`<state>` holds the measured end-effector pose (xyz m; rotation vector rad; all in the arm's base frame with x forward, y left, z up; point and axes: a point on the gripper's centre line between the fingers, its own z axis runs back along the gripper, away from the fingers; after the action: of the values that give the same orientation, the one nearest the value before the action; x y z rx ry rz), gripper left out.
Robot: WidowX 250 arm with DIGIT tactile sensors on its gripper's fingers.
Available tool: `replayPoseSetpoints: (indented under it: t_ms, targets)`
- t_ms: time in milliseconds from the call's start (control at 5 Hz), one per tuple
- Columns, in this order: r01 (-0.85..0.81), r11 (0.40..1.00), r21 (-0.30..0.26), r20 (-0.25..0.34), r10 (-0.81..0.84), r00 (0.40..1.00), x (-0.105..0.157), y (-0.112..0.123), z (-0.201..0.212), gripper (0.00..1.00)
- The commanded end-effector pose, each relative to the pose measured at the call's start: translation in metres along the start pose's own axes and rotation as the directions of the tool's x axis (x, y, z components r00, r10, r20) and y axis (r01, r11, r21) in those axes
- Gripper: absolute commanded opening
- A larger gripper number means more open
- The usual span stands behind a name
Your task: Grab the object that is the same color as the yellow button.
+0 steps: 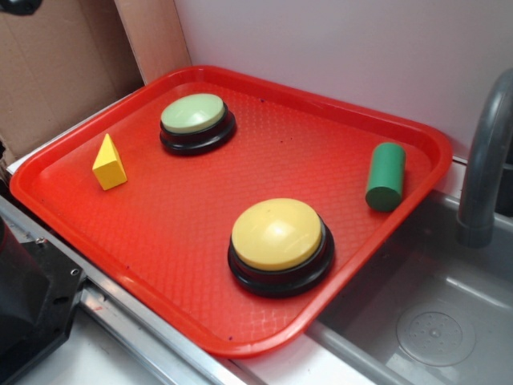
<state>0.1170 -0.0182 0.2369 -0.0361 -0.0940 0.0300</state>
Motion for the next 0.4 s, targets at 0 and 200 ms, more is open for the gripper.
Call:
replayPoseSetpoints:
  t_ms: [0, 200]
  targets:
    - [0.0, 1.0, 0.0, 0.0, 0.0, 1.0, 0.0, 0.0, 0.0, 1.0]
    - [-0.159, 0.987, -0.006, 0.022, 0.159, 0.987, -0.002, 0.016, -0.015, 1.0]
